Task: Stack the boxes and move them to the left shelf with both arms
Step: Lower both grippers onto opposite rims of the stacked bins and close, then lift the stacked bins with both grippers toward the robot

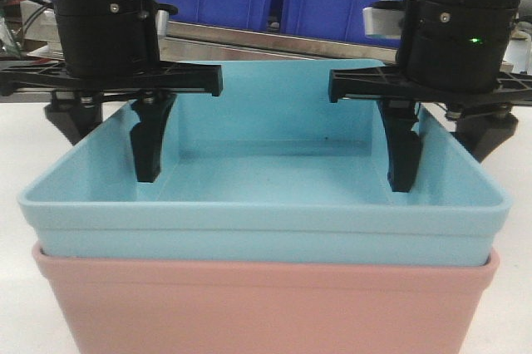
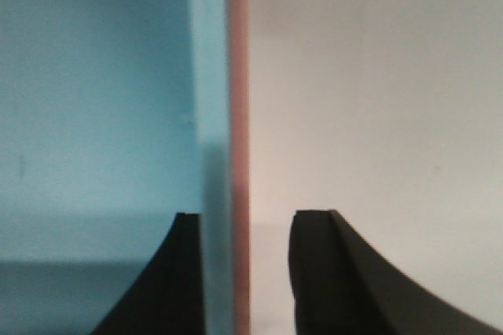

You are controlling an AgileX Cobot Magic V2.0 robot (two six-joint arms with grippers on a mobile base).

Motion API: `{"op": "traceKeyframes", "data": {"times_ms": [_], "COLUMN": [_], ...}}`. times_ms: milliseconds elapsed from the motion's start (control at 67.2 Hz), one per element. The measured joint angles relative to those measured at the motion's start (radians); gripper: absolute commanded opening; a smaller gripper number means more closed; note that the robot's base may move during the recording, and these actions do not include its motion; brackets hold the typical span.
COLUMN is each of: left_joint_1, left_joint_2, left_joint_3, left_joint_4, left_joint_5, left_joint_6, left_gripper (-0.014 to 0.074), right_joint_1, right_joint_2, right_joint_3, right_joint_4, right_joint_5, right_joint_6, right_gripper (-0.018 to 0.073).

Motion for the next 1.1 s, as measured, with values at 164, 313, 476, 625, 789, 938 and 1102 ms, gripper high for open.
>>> {"op": "traceKeyframes", "data": {"times_ms": [164,313,476,625,789,938,1102], "left_joint_1": [0.0,0.0,0.0,0.0,0.0,-0.004,-0.015], "left_joint_2": [0.0,0.0,0.0,0.0,0.0,0.002,-0.039], "left_joint_3": [0.0,0.0,0.0,0.0,-0.002,-0.006,-0.006], "left_joint_4": [-0.005,-0.007,-0.007,-0.007,-0.009,-0.012,-0.002], "left_joint_5": [-0.002,-0.002,-0.002,-0.002,0.007,0.032,0.06], "left_joint_6": [-0.002,-0.004,-0.005,-0.006,0.003,-0.03,-0.071], "left_gripper": [-0.0003,-0.0003,-0.0003,-0.0003,-0.0003,-0.0003,-0.0003], "right_joint_1": [0.0,0.0,0.0,0.0,0.0,0.0,0.016], "right_joint_2": [0.0,0.0,0.0,0.0,0.0,0.006,-0.006], "right_joint_3": [-0.004,-0.004,-0.004,-0.004,-0.008,-0.047,-0.103], "right_joint_4": [0.011,0.011,0.011,0.011,0.011,0.011,-0.003], "right_joint_5": [-0.005,-0.005,-0.005,-0.005,0.006,0.073,0.134], "right_joint_6": [0.0,0.0,0.0,0.0,0.0,0.0,0.005], "right_gripper": [0.0039,0.0057,0.0057,0.0057,0.0057,0.0057,0.0057]}}
